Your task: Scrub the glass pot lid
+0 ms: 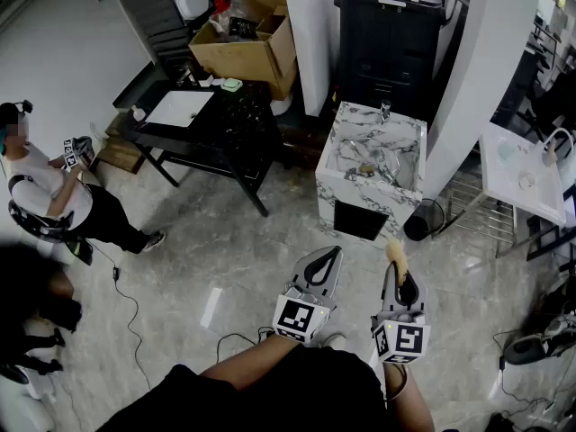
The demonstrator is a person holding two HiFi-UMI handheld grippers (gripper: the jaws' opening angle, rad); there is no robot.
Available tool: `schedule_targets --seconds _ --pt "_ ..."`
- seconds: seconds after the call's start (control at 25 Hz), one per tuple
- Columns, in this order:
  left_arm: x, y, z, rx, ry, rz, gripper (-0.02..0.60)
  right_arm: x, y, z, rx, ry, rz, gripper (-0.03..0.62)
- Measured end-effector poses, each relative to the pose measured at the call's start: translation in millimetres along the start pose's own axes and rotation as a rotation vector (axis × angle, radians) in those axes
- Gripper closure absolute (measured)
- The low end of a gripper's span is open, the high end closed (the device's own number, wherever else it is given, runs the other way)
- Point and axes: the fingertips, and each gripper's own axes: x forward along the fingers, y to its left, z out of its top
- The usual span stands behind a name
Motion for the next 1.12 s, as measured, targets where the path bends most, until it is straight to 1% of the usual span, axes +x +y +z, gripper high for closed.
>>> schedule_targets --seconds 0.08,0.2,0.28,0.4,0.56,0.64,0.88,1.12 --pt "2 0 1 -0.006 0.004 0.007 0.566 -1 -2 2 0.017 -0.006 0.002 0.523" --pt "4 -3 0 -0.016 0.008 0.014 0.566 -7 -7 8 0.047 -0.047 0.01 0.522" --pt "6 -5 -2 -0.021 0.009 0.018 0.566 -12 -10 12 0.046 -0.067 0.021 0.522" --pt "8 -9 -1 -0.028 0.003 0.02 0.566 -17 -14 14 0.041 -0.069 0.031 0.522" --pt "12 -18 2 0.001 0.006 0.007 0.566 -20 -24 10 0.063 -0.069 0.024 0.522" --pt "16 -18 0 -0.002 0.01 0.0 0.566 -18 -27 7 0.065 -0.063 0.017 0.522" --pt "42 -1 -9 -0.026 0.012 -0.031 0.565 -5 -33 2 0.055 -0.045 -0.01 0.52" --pt "84 38 -26 -0.072 0.018 -0.073 0.565 45 -40 -9 0.033 0.009 -0.023 0.52"
